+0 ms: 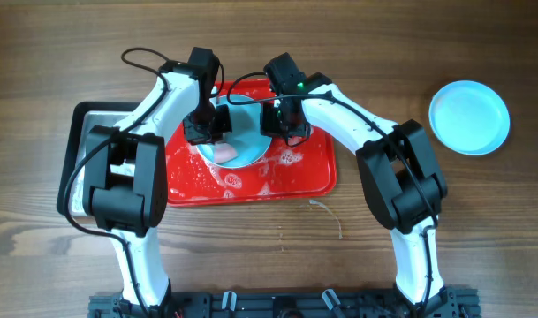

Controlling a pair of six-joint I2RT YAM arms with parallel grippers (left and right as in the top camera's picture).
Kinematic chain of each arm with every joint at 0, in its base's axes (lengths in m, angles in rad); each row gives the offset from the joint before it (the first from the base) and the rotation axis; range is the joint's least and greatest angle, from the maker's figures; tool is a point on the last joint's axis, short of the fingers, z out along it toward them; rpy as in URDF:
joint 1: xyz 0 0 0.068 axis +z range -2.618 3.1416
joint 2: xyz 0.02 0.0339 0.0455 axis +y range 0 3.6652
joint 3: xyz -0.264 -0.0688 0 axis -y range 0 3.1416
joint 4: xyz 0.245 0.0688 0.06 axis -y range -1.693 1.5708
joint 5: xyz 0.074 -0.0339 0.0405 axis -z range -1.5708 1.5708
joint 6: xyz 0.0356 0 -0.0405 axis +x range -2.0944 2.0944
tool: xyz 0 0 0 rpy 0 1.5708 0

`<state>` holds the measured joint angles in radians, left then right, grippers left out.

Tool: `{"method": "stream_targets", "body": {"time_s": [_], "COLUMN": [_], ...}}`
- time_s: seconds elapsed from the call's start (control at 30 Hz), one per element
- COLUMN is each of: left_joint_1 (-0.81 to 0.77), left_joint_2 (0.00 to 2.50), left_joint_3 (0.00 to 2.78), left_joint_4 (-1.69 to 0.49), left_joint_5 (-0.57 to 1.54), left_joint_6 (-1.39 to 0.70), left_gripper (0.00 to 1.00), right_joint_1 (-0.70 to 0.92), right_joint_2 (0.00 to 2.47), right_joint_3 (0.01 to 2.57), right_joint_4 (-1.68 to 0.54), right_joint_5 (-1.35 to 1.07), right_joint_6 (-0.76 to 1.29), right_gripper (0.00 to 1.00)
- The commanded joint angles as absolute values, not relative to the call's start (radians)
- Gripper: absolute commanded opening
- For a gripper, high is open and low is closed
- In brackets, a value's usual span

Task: Clean dirty plates on tray and stack at the side

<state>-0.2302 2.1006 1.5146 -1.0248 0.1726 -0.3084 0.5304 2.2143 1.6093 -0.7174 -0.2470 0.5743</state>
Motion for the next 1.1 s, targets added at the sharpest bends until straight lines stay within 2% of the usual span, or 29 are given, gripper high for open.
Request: {"method": "stream_targets", "body": {"time_s": [0.0,0.1,0.27,0.33,0.5,0.67,0.8,0.9,1.07], "left_joint_1": [-0.210,-0.195,-0.194,-0.194,-0.194,-0.193,-0.189,-0.183,-0.184], "left_joint_2": [2.130,2.130,2.130,2.130,2.130,2.130,2.130,2.130,2.131], "left_joint_3": [1.506,1.506,1.505,1.505,1.505,1.505,1.506,1.505,1.485], "left_joint_4": [-1.028,-0.954,-0.783,-0.761,-0.857,-1.116,-1.211,-1.177,-0.898], "left_joint_5": [0.366,0.324,0.025,-0.021,-0.019,0.012,0.115,0.130,0.066], "left_joint_6": [-0.242,-0.253,-0.420,-0.462,-0.489,-0.513,-0.388,-0.299,-0.309], "left_gripper": [0.04,0.04,0.04,0.04,0.04,0.04,0.04,0.04,0.04], "right_joint_1": [0.537,0.537,0.537,0.537,0.537,0.537,0.537,0.537,0.537], "right_joint_2": [2.267,2.267,2.267,2.267,2.267,2.267,2.267,2.267,2.267], "right_joint_3": [1.562,1.562,1.562,1.562,1.562,1.562,1.562,1.562,1.562], "right_joint_4": [-0.742,-0.745,-0.746,-0.748,-0.747,-0.745,-0.746,-0.746,-0.746], "right_joint_5": [-0.216,-0.216,-0.218,-0.220,-0.220,-0.220,-0.224,-0.228,-0.228], "right_joint_6": [0.556,0.556,0.556,0.556,0.553,0.553,0.551,0.550,0.552], "right_gripper": [0.04,0.04,0.04,0.04,0.04,0.04,0.04,0.04,0.04]}}
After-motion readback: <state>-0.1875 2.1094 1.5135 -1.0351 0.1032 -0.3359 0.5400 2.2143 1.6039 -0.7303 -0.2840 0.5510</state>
